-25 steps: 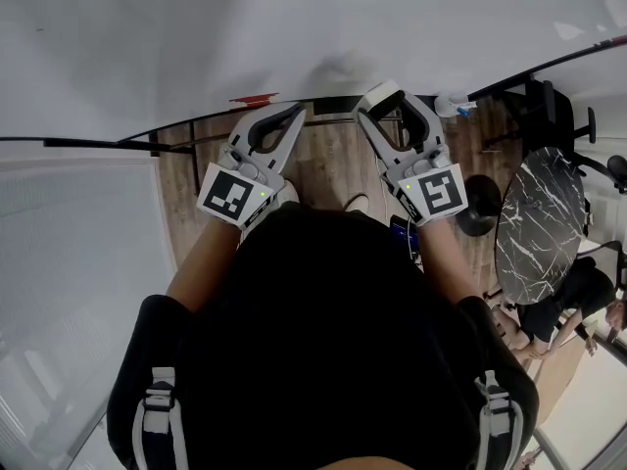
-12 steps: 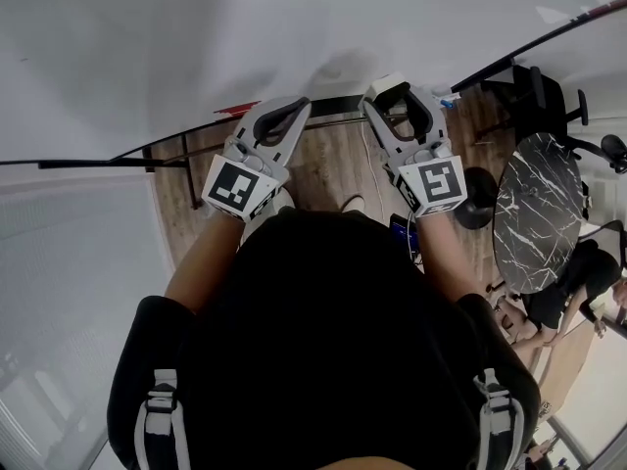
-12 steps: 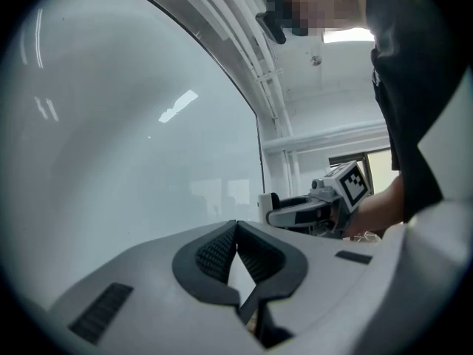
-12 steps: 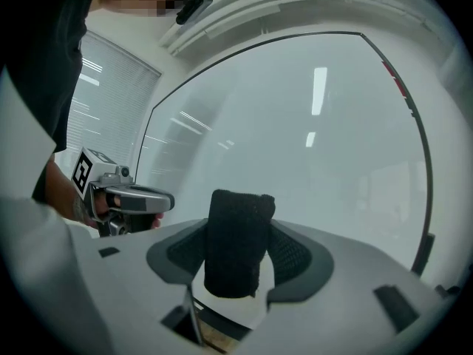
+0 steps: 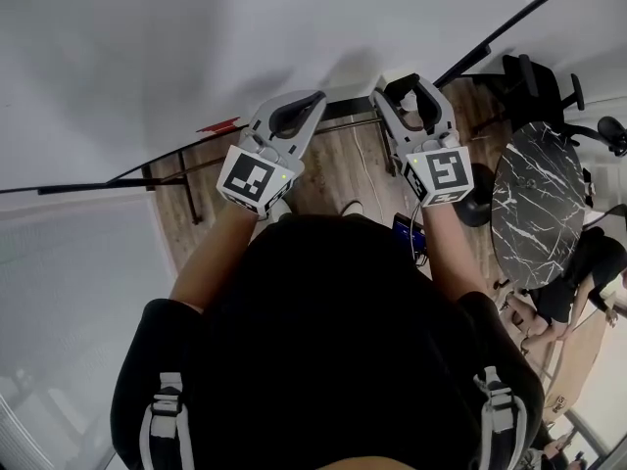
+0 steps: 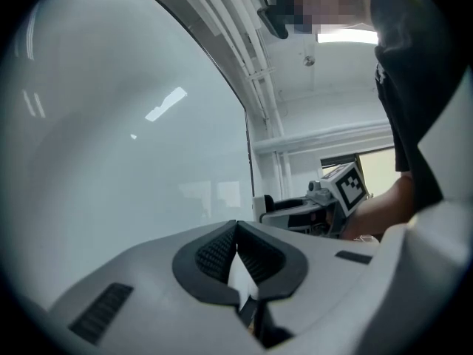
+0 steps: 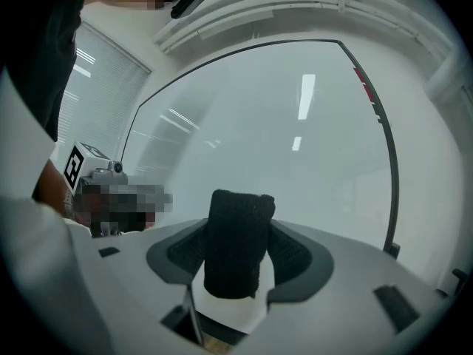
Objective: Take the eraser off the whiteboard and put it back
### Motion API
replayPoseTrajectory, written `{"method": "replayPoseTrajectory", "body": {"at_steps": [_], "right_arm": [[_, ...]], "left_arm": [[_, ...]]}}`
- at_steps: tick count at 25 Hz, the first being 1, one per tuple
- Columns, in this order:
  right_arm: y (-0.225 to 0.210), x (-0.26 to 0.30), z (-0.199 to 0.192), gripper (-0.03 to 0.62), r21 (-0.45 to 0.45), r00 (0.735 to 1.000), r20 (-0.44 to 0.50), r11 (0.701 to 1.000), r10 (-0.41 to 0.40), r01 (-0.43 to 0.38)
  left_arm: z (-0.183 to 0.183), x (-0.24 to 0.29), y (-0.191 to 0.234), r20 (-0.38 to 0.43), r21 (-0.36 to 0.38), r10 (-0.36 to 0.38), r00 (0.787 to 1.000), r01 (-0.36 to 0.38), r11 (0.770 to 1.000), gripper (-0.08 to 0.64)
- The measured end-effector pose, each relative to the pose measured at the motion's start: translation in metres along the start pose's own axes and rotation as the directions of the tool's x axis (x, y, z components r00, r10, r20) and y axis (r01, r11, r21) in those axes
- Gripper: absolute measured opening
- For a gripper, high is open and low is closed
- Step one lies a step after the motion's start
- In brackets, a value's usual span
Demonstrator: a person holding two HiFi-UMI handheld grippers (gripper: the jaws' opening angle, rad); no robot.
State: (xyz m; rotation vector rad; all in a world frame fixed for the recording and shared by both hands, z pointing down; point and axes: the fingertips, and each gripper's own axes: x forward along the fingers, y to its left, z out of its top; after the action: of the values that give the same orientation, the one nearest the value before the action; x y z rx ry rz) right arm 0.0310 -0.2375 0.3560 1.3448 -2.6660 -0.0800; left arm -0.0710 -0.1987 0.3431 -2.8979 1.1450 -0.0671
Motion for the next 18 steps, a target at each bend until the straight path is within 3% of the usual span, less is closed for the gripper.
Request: {"method": "replayPoseTrajectory", "body": {"at_steps": [6,18], "right_arm": [[-0.046,-0.003,-0.010,0.241,0.005,0.999,-0.011,0.999,-0.036,0.036],[-0.126,0.007,-0.038,0.241,0.013,0.994,-0.012,0.994,-0.111,0.111]], "left_arm": [[0.000,0.038,-0.011,0.001,0.000,-0.005,1.000,0.005,1.000,0.003],[-0.009,0.099,-0.027,0.004,-0.009,0.053,0.999,-0.053,0.999,0.003]]}}
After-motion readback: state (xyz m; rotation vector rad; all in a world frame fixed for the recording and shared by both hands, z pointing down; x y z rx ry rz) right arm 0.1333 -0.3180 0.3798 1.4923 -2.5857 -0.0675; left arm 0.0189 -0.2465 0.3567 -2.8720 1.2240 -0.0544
